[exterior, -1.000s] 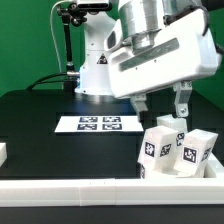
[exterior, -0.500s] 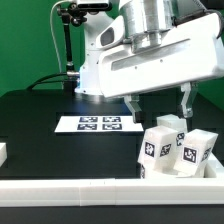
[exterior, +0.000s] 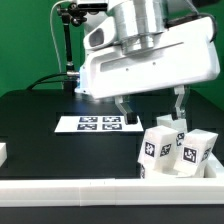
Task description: Assemble stool
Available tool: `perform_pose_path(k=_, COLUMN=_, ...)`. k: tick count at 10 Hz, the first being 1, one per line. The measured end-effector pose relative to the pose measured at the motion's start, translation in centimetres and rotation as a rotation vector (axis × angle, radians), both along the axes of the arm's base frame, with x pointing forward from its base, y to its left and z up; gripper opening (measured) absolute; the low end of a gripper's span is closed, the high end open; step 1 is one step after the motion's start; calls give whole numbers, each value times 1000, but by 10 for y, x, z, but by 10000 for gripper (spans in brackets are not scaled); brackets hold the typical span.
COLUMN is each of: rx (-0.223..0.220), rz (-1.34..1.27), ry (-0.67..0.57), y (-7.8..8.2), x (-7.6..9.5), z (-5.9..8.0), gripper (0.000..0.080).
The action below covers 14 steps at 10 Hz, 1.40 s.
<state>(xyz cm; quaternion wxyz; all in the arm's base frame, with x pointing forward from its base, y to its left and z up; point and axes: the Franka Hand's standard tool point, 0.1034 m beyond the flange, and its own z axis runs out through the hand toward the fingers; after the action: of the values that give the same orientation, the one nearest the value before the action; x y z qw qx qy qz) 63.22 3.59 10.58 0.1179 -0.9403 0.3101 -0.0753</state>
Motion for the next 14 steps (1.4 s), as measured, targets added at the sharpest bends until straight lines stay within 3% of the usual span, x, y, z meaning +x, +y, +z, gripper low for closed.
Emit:
perform_pose_path(k=5, rx=-9, rz=-15, ry=-7, y=-1, x=4, z=1, gripper=649)
perform_pose_path(k=9, rx=-141, rz=479, ry=-53, y=4, x=1, z=-3, gripper=649)
perform_pose_path(k=14, rx=-225, rz=738, ry=-75, y=-4, x=1, z=-4, gripper=649)
